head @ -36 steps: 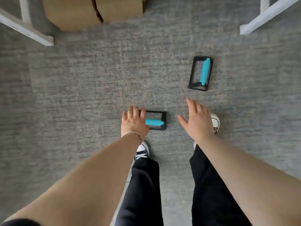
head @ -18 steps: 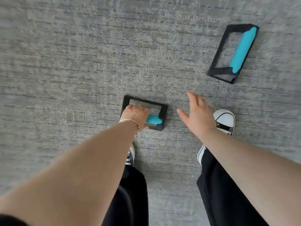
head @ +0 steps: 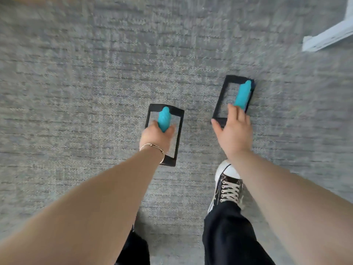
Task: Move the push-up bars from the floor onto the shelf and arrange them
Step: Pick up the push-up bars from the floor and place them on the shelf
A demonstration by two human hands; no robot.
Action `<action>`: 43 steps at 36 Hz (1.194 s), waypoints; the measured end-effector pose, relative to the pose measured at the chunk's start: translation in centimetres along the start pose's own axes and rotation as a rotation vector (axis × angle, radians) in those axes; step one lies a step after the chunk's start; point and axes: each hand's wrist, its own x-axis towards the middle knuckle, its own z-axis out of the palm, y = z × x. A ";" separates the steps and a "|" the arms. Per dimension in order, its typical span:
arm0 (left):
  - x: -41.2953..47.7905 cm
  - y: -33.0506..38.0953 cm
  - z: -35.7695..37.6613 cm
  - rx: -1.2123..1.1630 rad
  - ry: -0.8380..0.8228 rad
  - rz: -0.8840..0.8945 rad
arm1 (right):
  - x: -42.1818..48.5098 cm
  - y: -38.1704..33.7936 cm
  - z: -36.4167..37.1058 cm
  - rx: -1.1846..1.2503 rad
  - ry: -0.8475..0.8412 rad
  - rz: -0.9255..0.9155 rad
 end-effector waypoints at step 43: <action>-38.6 27.0 -33.5 -0.129 0.051 0.376 | -13.8 -7.4 -55.6 0.523 0.033 0.236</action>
